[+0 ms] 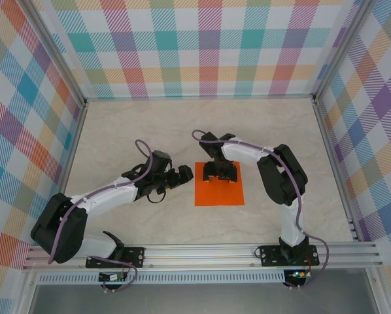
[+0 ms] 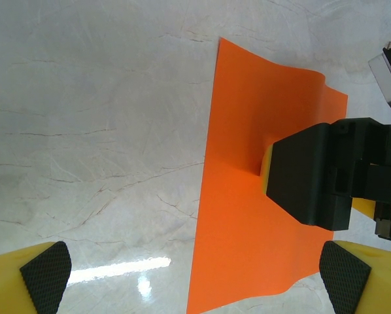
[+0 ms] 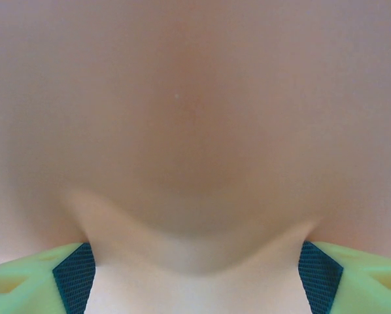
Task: Fold a paper plane with a square sheet of paper (pick it up from the middle)
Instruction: First fold in half a square sheet of paper at the center of the table.
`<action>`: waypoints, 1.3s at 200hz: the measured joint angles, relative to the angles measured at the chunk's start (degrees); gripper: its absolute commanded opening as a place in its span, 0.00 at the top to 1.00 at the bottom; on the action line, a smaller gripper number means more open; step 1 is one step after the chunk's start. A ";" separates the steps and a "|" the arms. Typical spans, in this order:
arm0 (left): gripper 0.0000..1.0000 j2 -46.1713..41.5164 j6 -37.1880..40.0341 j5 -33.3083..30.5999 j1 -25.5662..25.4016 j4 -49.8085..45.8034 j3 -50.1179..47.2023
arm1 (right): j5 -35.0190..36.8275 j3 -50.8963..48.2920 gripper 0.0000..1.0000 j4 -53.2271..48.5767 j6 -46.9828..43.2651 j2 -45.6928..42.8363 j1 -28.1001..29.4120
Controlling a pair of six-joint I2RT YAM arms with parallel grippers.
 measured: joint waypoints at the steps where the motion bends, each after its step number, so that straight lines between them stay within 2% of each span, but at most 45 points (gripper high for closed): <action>1: 0.00 0.00 0.00 0.00 0.00 0.00 0.00 | -0.02 0.00 0.19 0.00 0.00 0.00 0.00; 37: 0.00 -0.02 0.00 -0.02 0.00 -0.48 0.00 | -0.26 0.37 0.27 -0.48 -0.48 0.00 0.00; 110: 0.00 -0.46 0.00 -0.79 -0.02 -1.60 0.00 | -1.77 0.76 0.58 -0.83 -1.55 -0.17 0.07; 141: 0.00 -1.53 0.00 -1.57 -0.02 -1.97 0.00 | -2.51 -0.04 0.64 -0.33 -1.68 -2.67 0.07; 176: 0.00 -1.75 0.00 -1.97 -0.02 -2.69 0.00 | -5.33 -1.18 0.65 1.16 -1.75 -6.86 0.07; 210: 0.00 -2.10 0.02 -1.44 0.33 -2.80 0.00 | -13.42 -4.81 0.65 6.91 -1.66 -12.79 -0.72; 240: 0.00 -4.37 0.00 1.38 2.71 -2.58 0.00 | -26.84 -11.04 0.62 17.68 1.03 -18.91 -3.80; 260: 0.00 -5.97 -0.13 4.00 5.18 -1.92 -0.04 | -34.34 -13.35 0.62 25.03 3.15 -19.56 -5.86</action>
